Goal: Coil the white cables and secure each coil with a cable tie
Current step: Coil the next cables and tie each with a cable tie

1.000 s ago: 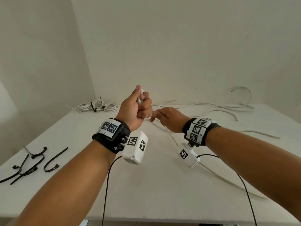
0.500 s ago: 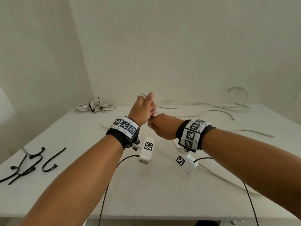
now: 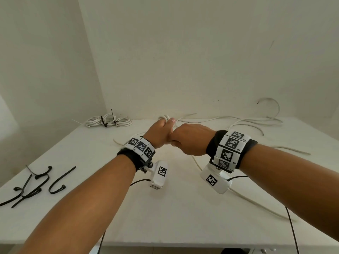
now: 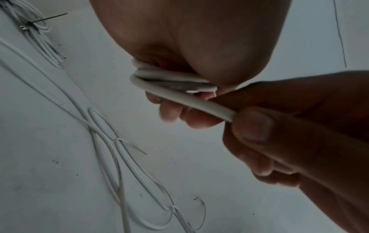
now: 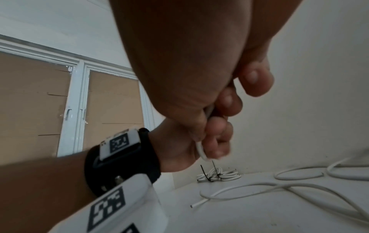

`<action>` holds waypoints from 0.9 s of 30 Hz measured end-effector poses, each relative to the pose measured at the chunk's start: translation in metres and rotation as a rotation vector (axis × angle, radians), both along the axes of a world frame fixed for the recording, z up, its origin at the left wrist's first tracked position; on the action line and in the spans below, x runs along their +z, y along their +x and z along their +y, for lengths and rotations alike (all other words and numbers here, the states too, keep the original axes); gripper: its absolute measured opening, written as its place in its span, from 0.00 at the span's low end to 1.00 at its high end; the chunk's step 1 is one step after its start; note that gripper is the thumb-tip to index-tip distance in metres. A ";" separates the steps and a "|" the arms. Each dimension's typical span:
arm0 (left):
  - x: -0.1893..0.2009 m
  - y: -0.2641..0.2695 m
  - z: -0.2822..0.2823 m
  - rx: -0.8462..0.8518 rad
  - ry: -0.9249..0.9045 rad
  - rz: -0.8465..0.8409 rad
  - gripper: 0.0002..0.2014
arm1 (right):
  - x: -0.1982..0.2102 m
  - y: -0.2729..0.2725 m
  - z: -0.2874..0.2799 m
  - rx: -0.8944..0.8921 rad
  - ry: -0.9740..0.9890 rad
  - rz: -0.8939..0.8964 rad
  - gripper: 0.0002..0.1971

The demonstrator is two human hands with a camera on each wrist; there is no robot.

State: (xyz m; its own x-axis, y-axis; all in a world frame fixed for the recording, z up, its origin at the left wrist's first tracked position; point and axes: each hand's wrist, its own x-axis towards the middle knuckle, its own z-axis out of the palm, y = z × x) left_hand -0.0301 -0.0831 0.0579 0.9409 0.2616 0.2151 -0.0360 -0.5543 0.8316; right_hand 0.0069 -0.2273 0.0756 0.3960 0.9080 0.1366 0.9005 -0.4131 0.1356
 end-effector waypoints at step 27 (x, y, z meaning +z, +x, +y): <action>0.020 -0.020 0.004 -0.545 -0.790 0.203 0.31 | -0.019 0.033 0.006 0.340 0.974 0.380 0.11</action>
State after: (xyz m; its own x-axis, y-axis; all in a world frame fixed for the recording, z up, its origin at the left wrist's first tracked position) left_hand -0.0501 -0.0793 0.0776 0.9753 -0.2204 -0.0146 0.0630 0.2143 0.9747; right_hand 0.0398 -0.2210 0.0565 0.3132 0.5468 0.7765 0.9018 0.0853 -0.4237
